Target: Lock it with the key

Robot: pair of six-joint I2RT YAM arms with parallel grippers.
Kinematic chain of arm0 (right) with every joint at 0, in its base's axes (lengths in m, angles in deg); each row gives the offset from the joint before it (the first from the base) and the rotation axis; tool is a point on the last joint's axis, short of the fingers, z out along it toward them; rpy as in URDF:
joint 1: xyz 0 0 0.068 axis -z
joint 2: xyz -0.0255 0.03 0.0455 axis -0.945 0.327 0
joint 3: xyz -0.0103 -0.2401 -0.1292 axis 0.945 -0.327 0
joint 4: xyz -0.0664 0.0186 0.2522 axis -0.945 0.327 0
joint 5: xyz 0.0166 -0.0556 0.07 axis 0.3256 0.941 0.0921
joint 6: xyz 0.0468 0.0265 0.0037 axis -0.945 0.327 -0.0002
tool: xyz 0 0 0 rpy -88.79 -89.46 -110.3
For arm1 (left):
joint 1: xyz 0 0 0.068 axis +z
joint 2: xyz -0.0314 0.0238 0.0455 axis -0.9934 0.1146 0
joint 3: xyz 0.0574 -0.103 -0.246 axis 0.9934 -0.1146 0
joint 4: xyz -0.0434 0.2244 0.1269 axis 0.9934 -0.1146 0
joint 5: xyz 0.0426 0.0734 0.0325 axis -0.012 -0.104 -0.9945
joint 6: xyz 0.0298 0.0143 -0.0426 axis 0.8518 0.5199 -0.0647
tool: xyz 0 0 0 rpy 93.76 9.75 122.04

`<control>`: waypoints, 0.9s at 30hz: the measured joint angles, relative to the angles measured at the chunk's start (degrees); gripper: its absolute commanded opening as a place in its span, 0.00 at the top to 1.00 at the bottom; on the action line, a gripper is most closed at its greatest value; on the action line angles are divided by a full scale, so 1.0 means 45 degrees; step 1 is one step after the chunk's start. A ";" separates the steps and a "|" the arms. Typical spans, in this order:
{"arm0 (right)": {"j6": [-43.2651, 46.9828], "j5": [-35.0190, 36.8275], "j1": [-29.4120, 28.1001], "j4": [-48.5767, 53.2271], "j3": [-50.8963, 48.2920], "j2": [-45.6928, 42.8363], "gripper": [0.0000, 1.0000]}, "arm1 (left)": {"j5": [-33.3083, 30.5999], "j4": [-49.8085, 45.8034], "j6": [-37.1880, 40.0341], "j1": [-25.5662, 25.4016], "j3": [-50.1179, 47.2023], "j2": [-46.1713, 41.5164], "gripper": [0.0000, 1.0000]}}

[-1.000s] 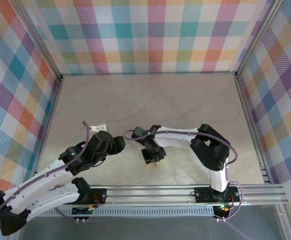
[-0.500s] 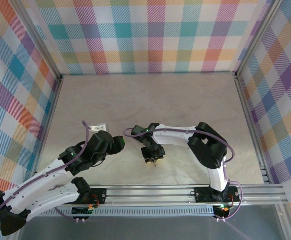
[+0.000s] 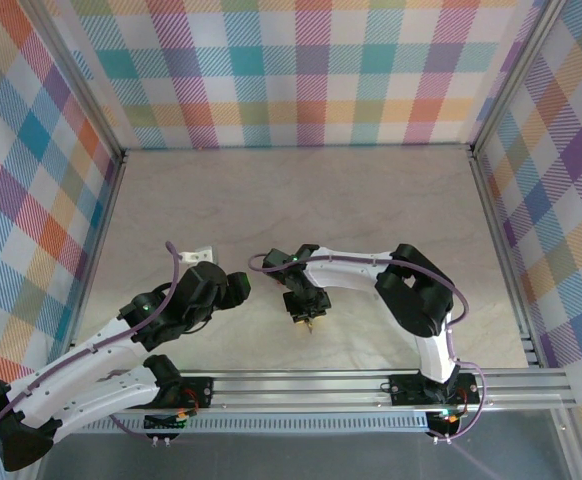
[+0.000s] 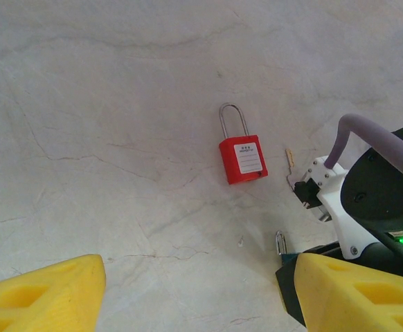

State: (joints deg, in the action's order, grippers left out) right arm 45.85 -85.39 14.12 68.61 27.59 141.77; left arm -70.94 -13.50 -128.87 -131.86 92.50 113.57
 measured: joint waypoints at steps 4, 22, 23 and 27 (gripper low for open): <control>0.0102 0.0005 0.0000 -0.0015 -0.0005 -0.0010 0.70 | 0.0019 0.0019 -0.0005 -0.0005 -0.0015 0.0024 0.27; 0.2001 0.1996 0.0588 -0.3696 -0.3813 -0.2977 0.69 | 0.0452 0.0869 -0.0204 0.0000 -0.0243 0.0738 0.27; 0.2103 0.2084 0.0622 -0.3939 -0.4119 -0.3249 0.69 | 0.0481 0.1001 -0.0287 0.0000 -0.0296 0.0772 0.27; 0.2594 0.1957 0.0442 -0.5051 -0.5265 -0.4532 0.68 | 0.0787 0.1583 -0.0491 0.0000 -0.0393 0.0967 0.27</control>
State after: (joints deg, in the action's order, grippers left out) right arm 57.53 -76.58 16.11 45.88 3.90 121.38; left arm -67.39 -6.37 -131.07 -131.86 90.73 117.92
